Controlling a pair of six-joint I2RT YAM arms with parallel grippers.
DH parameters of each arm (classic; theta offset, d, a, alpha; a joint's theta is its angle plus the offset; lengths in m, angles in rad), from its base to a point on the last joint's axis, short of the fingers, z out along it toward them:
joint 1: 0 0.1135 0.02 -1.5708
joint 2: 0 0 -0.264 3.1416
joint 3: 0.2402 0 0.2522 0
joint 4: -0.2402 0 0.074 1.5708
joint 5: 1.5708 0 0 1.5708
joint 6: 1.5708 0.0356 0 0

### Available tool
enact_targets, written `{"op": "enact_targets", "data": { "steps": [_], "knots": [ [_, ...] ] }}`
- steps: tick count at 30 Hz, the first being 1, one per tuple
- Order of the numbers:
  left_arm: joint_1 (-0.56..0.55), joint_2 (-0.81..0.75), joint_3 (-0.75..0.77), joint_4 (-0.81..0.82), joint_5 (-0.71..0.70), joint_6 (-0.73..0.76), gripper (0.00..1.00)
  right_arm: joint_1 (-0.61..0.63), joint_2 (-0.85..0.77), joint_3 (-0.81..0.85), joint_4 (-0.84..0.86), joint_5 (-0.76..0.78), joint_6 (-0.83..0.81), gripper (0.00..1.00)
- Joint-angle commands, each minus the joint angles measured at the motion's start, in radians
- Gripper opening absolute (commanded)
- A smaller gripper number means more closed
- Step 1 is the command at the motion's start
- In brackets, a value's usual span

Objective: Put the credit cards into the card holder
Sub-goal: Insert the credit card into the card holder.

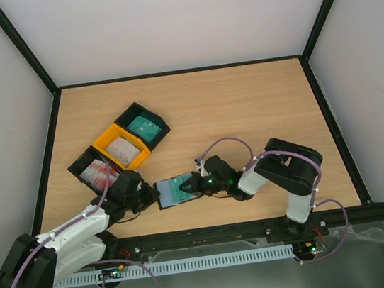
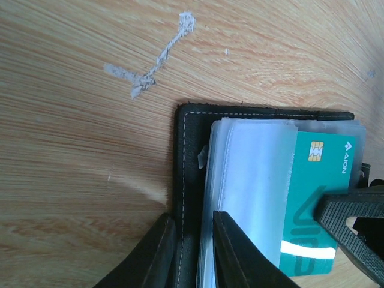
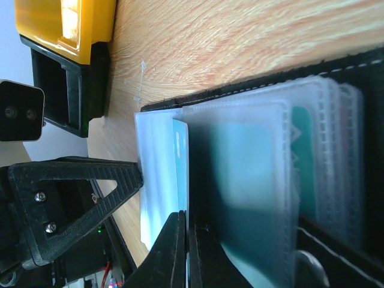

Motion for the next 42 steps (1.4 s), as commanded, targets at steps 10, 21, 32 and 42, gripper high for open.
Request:
{"op": "enact_targets", "data": {
  "steps": [10, 21, 32, 42],
  "knots": [
    [-0.024, 0.036, -0.037, -0.02, 0.002, 0.0, 0.18, 0.043, 0.075, 0.062, 0.012, 0.003, 0.056, 0.02],
    [-0.029, 0.021, -0.051, -0.011, 0.004, -0.001, 0.14, 0.079, 0.131, 0.116, 0.028, -0.008, 0.073, 0.02],
    [-0.031, -0.019, -0.053, -0.05, -0.014, 0.006, 0.15, 0.079, 0.021, 0.103, -0.14, 0.085, 0.019, 0.27],
    [-0.03, -0.043, -0.017, -0.061, 0.007, 0.028, 0.2, 0.079, -0.043, 0.088, -0.21, 0.135, 0.021, 0.46]
  ]
}}
